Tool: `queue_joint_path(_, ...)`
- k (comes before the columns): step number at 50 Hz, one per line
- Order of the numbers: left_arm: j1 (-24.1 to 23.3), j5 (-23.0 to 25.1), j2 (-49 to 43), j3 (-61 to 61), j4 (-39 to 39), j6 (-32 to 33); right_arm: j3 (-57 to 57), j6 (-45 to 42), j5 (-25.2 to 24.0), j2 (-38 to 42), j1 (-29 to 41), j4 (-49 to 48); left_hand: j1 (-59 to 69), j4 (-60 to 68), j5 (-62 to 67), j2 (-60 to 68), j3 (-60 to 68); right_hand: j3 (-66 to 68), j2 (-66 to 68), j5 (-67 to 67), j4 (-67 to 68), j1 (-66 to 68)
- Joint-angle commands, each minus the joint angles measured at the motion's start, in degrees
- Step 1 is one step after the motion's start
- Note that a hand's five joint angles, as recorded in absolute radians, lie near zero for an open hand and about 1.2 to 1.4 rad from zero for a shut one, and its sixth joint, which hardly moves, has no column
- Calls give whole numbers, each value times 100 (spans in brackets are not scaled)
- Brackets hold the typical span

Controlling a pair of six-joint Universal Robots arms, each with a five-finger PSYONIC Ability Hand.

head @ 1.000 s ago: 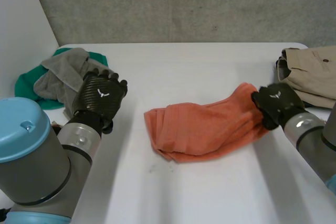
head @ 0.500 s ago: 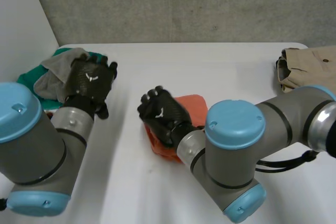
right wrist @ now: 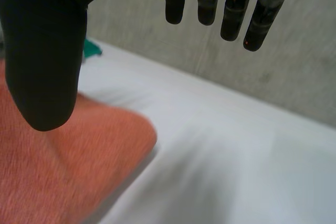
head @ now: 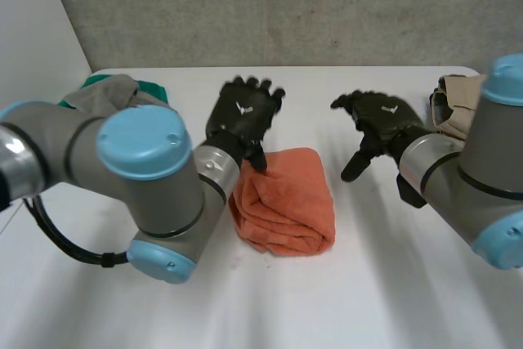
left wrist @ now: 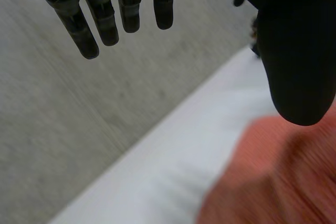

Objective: Fold the laundry.

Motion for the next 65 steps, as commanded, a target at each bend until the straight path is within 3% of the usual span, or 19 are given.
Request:
queue_joint_path(1,46,-174,-469,293,-909,66,-803,7,-40,834,90,601,29,79,70,100,20,-213,-269,-362,-319,-120)
queue_joint_path(10,29,-816,-443,-68,-1656,127,-1225,-72,-216,1387,503,882,29,79,70,100,20,-213,-269,-362,-319,-120)
queue_joint_path(26,37,-816,-522,-261,-1753,312,-1357,-1135,47,1968,591,979,46,96,87,117,37,-213,-269,-362,-319,-120)
queue_joint_path(34,-24,-781,-320,-130,-1595,338,-1261,-1206,135,1547,591,882,29,79,70,100,20,-213,-269,-362,-319,-120)
queue_joint_path(40,37,-676,681,-208,-1472,321,-673,-1074,267,633,582,233,113,163,154,184,104,-213,-269,-362,-319,-120)
queue_joint_path(46,178,79,1366,-472,-1534,321,293,-1144,627,-149,661,-409,96,147,138,168,88,-213,-269,-362,-319,-120)
queue_joint_path(50,616,1080,1815,-727,-1595,312,1215,-1162,671,-440,915,-1005,113,163,155,184,104,-213,-269,-362,-319,-120)
queue_joint_path(55,1143,2730,1965,-815,-1919,286,1920,-1188,698,-361,1381,-1990,96,146,138,167,87,-213,-269,-362,-319,-120)
queue_joint_path(59,1425,3427,1965,-745,-2297,268,2114,-1223,716,-2,1619,-2676,63,113,104,134,54,-213,-269,-362,-319,-120)
queue_joint_path(65,1461,3543,1948,-701,-2421,242,1957,-1644,891,815,1768,-3107,63,113,104,134,54,-213,-269,-362,-319,-120)
